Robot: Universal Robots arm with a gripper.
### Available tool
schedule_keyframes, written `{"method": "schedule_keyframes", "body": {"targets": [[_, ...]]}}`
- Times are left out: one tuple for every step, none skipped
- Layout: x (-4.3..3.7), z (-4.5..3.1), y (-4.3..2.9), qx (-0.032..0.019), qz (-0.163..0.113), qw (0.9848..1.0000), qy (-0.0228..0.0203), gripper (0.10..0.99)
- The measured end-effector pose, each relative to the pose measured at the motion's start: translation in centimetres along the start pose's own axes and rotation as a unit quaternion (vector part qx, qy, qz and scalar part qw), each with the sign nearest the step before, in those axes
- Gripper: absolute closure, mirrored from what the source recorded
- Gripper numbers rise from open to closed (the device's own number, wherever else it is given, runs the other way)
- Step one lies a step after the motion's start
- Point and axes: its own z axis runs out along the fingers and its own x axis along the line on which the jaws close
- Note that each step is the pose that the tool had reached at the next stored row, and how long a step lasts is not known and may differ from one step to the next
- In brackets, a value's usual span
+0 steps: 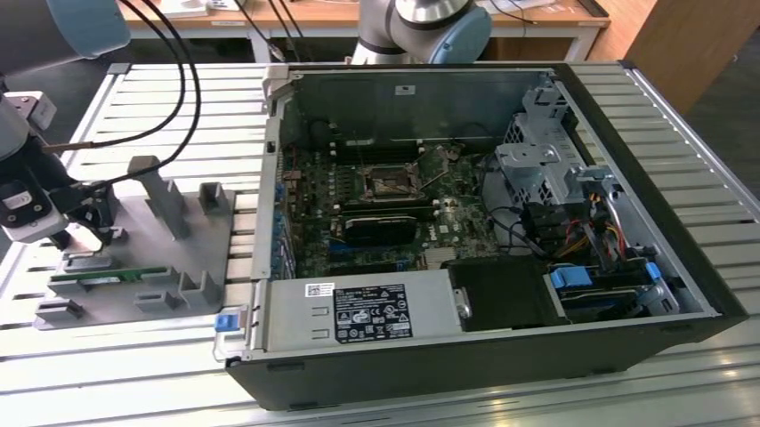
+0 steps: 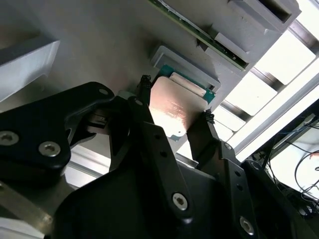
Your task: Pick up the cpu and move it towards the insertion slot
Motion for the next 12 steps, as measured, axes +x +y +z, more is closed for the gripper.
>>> {"method": "schedule_keyframes", "body": {"targets": [[0.0,0.0,0.0,0.0,0.0,1.0,0.0,0.545],[0.0,-0.01,0.0,0.0,0.0,1.0,0.0,0.545],[0.0,-0.02,0.0,0.0,0.0,1.0,0.0001,0.545],[0.0,-0.04,0.0,0.0,0.0,1.0,0.0001,0.545],[0.0,-0.09,0.0,0.0,0.0,1.0,0.0002,0.545],[0.01,-0.14,0.01,0.0,0.0,1.0,0.0002,0.545],[0.01,-0.2,0.01,0.0,0.0,1.0,0.0001,0.545],[0.01,-0.26,0.01,0.0,0.0,1.0,0.0,0.545],[0.0,-0.33,0.01,0.0,0.0,1.0,0.0001,0.545],[0.01,-0.39,0.02,0.0,0.0,1.0,0.0001,0.545],[0.0,-0.45,0.02,0.0,0.0,1.0,0.0001,0.545],[0.01,-0.53,0.02,0.0,0.0,1.0,0.0001,0.545]]}}
